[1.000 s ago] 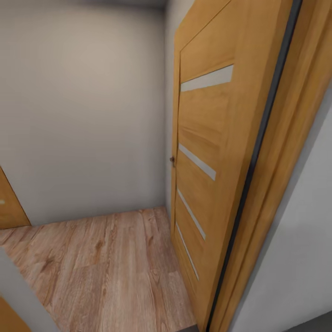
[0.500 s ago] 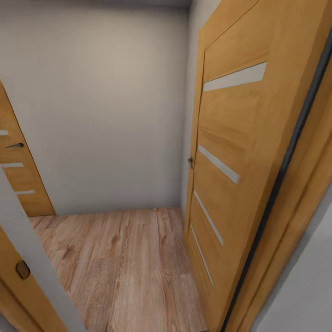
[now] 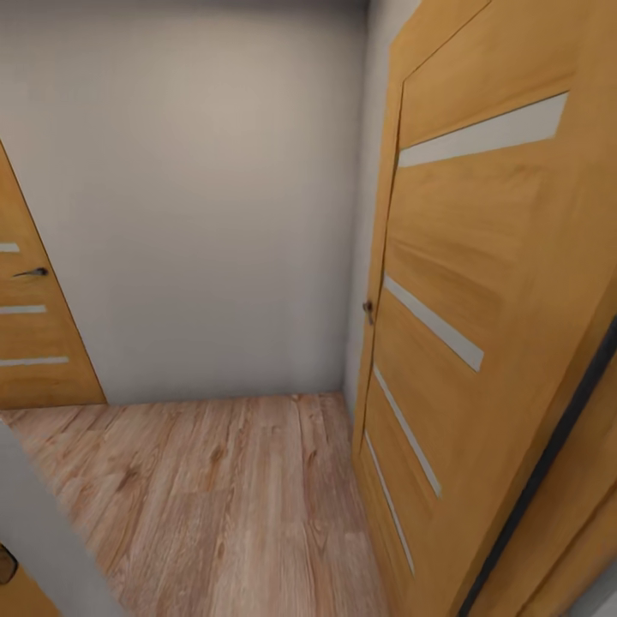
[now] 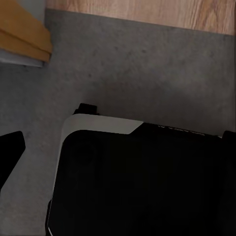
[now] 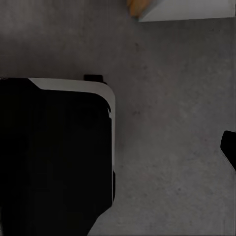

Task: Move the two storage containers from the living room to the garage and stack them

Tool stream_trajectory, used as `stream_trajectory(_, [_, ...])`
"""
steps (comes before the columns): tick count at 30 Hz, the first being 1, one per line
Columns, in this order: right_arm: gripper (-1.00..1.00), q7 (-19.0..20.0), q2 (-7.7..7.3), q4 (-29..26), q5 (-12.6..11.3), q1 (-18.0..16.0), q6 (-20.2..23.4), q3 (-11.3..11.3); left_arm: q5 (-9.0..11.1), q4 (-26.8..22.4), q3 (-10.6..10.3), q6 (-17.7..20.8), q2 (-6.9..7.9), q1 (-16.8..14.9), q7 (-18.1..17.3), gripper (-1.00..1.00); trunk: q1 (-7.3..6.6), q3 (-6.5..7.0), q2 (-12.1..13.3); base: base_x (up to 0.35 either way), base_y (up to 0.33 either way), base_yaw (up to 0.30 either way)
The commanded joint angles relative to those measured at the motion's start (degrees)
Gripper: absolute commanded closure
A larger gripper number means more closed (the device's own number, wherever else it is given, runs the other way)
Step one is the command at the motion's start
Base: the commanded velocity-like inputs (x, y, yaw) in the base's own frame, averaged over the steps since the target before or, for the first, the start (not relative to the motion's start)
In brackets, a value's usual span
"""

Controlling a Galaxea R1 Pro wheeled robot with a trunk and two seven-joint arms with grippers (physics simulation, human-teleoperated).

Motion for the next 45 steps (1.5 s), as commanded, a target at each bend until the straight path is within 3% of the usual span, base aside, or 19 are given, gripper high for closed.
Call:
stream_trajectory(1, [-1.0, 0.0, 0.03, 0.2, -0.5, -0.1, -0.4, 0.5, 0.6, 0.1, -0.5, -0.2, -0.01, -0.1, -0.1, -1.0, 0.06, -0.11, -0.1, 0.318, 0.0, 0.031])
stream_trajectory(14, [-1.0, -0.2, -0.26, 0.2, -0.5, -0.1, -0.4, 0.5, 0.6, 0.1, -0.5, -0.2, -0.01, -0.1, -0.1, -1.0, 0.06, -0.11, -0.1, 0.155, 0.0, 0.198])
stream_trajectory(45, [-1.0, 0.0, -0.35, 0.2, -0.4, -0.1, -0.2, 0.6, 0.6, 0.1, -0.5, -0.3, -0.01, -0.1, -0.1, -1.0, 0.06, -0.11, -0.1, 0.051, -0.068, 0.005])
